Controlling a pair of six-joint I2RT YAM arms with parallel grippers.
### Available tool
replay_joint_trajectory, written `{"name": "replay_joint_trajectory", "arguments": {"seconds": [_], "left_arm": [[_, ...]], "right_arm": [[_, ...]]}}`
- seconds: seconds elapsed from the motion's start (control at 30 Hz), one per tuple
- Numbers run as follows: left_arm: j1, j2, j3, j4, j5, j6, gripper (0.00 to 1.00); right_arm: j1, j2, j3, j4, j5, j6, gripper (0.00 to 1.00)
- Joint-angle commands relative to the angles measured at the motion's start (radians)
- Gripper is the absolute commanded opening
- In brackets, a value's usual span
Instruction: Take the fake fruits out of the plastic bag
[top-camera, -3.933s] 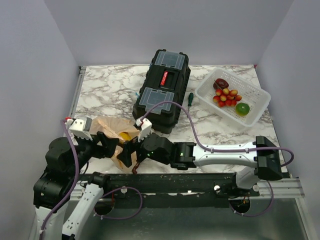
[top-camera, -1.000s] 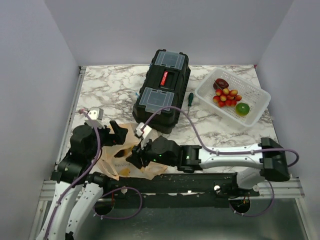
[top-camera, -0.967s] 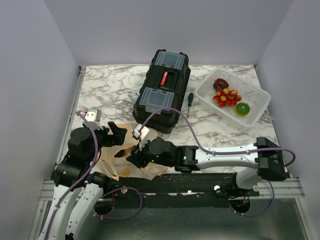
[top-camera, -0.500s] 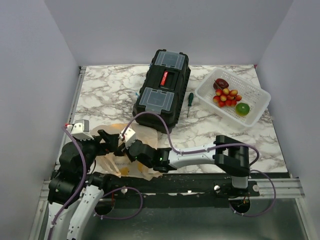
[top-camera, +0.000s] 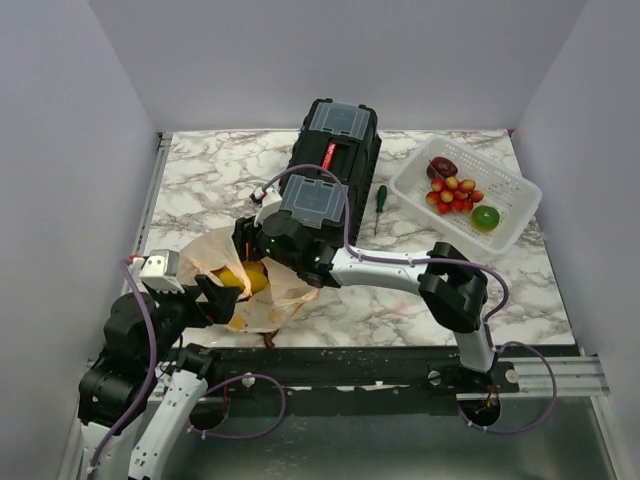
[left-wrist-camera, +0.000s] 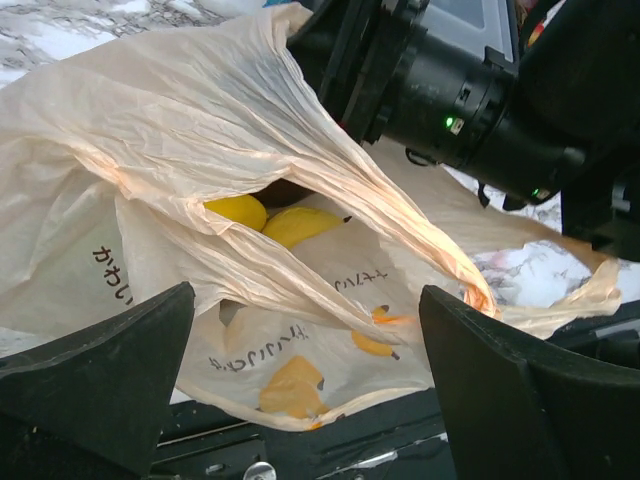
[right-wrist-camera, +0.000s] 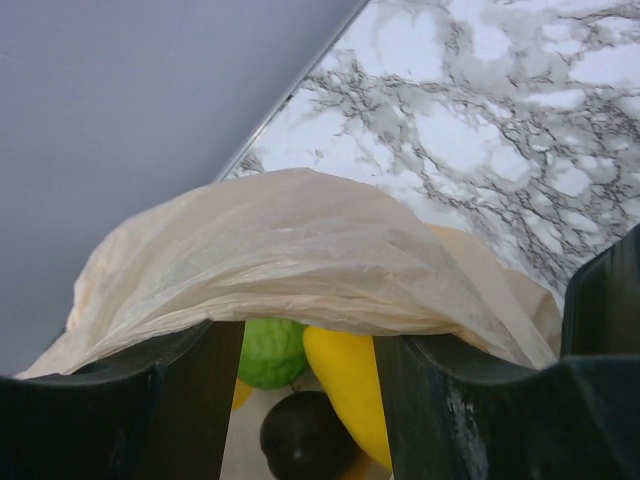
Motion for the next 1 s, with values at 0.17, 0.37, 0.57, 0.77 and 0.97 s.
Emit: {"name": "replay_joint_trajectory", "arguments": {"seconds": [0.17, 0.37, 0.57, 0.77, 0.97], "left_arm": [[-0.006, 0.039, 0.028, 0.063, 0.091, 0.08, 0.99], [-0.006, 0.013, -0.049, 0.083, 0.161, -0.153, 0.99], [-0.006, -0.089, -0.18, 0.217, 0.178, -0.44, 0.93], [-0.006, -0.063, -0.141, 0.05, 0.048, -0.727, 0.91], [-0.006, -0.068, -0.204, 0.108, 0.014, -0.888, 0.82]], "right_arm": [[0.0, -0.008, 0.026, -0.062, -0.153, 0.084, 0.59], [-0.001, -0.013, 0.022, -0.07, -0.143, 0.076, 0.59], [-0.001, -0.02, -0.002, -0.059, -0.15, 0.079, 0.59], [-0.001, -0.025, 0.004, -0.066, -0.146, 0.07, 0.59], [-0.001, -0.025, -0.012, -0.054, -0.15, 0.075, 0.59]]}}
